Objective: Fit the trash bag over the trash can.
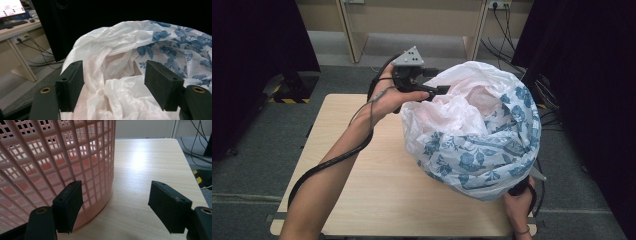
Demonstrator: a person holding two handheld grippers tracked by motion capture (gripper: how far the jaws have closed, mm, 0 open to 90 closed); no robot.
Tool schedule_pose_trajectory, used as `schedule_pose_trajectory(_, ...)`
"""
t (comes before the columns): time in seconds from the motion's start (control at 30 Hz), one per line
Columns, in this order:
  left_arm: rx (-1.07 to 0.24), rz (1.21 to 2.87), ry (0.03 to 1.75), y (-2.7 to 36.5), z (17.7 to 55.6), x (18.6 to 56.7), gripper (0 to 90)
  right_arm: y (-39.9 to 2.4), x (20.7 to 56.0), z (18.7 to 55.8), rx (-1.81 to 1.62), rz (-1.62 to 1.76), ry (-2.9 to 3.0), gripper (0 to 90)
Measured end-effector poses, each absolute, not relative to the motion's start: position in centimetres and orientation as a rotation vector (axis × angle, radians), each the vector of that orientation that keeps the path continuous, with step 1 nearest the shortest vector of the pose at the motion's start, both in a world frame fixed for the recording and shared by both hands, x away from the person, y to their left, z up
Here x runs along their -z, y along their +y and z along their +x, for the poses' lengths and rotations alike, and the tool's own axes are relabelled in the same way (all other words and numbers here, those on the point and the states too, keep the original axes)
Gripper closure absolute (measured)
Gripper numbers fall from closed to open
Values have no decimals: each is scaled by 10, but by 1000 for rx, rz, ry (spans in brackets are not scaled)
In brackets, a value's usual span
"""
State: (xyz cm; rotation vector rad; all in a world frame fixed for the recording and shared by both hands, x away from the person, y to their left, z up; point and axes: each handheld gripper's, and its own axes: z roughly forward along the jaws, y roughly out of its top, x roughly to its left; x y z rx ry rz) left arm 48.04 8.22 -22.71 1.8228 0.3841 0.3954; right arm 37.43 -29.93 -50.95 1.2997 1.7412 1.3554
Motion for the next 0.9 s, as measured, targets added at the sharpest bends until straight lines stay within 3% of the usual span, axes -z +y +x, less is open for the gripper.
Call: schedule_pose_trajectory(0.9, -456, 1731, 521, 160, 466, 272, 316, -299, 509, 374, -1352, 1304, 1740, 276)
